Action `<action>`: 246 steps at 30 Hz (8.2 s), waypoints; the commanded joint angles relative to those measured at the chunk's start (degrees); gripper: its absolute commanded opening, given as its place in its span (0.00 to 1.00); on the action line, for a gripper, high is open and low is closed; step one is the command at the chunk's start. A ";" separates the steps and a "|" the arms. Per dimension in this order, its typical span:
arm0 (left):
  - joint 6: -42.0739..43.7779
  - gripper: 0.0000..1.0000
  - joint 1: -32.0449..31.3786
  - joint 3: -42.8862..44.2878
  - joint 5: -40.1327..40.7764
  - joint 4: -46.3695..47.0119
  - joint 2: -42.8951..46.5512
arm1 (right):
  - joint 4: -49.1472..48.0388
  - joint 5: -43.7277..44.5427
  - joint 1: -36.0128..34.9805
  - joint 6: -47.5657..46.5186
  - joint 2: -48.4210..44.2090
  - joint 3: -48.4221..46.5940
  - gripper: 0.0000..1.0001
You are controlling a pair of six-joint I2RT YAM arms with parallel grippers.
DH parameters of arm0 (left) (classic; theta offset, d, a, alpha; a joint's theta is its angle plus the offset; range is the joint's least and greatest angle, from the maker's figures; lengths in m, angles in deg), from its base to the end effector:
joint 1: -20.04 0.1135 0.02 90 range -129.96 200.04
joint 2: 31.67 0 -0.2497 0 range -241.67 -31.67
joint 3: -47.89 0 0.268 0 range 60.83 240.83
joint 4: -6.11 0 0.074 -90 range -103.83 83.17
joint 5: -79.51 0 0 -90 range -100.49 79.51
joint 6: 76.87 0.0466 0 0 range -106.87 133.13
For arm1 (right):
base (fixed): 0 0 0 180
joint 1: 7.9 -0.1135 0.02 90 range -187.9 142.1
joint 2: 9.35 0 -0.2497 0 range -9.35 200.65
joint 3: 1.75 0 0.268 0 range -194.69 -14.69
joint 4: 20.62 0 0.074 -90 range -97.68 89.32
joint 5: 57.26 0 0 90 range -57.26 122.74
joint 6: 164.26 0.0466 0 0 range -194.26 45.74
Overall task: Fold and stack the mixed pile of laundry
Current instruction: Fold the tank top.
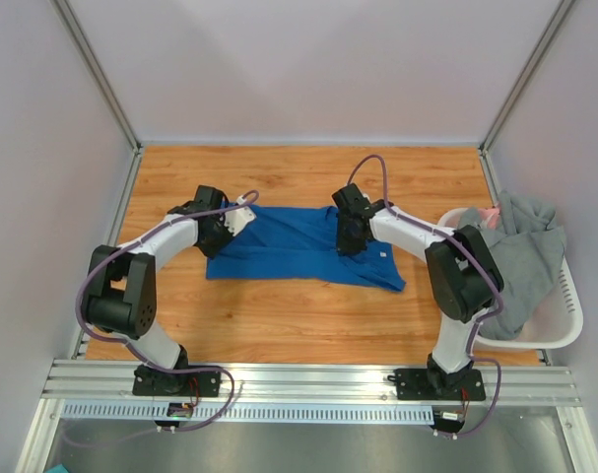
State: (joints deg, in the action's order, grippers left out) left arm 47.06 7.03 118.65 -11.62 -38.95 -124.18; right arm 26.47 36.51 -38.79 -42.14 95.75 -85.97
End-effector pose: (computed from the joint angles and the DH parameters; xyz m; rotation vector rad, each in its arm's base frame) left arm 0.3187 -0.0746 0.1528 1.0960 2.5103 0.0755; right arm 0.3282 0.1928 0.1474 0.0475 2.7723 0.2042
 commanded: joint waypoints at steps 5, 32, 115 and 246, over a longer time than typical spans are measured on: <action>-2.29 0.45 0.53 3.17 1.04 -0.74 -1.71 | 5.56 1.24 0.92 -3.90 -2.16 -5.08 0.50; -12.66 0.52 4.75 -1.84 -8.46 -3.21 -3.38 | 5.15 6.35 11.47 0.14 -24.95 26.28 0.42; -20.04 0.57 14.95 26.37 -13.64 -8.40 -13.90 | 2.59 -11.41 8.49 1.71 4.04 -21.95 0.43; -23.48 0.00 12.75 22.18 -17.24 -1.98 -11.93 | -8.93 -14.05 3.92 7.17 0.64 -7.39 0.00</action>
State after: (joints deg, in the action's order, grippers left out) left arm 20.20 19.40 143.59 -27.95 -41.61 -143.37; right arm 19.06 22.07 -33.59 -35.08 102.16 -96.05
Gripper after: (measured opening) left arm 0.008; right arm 0.013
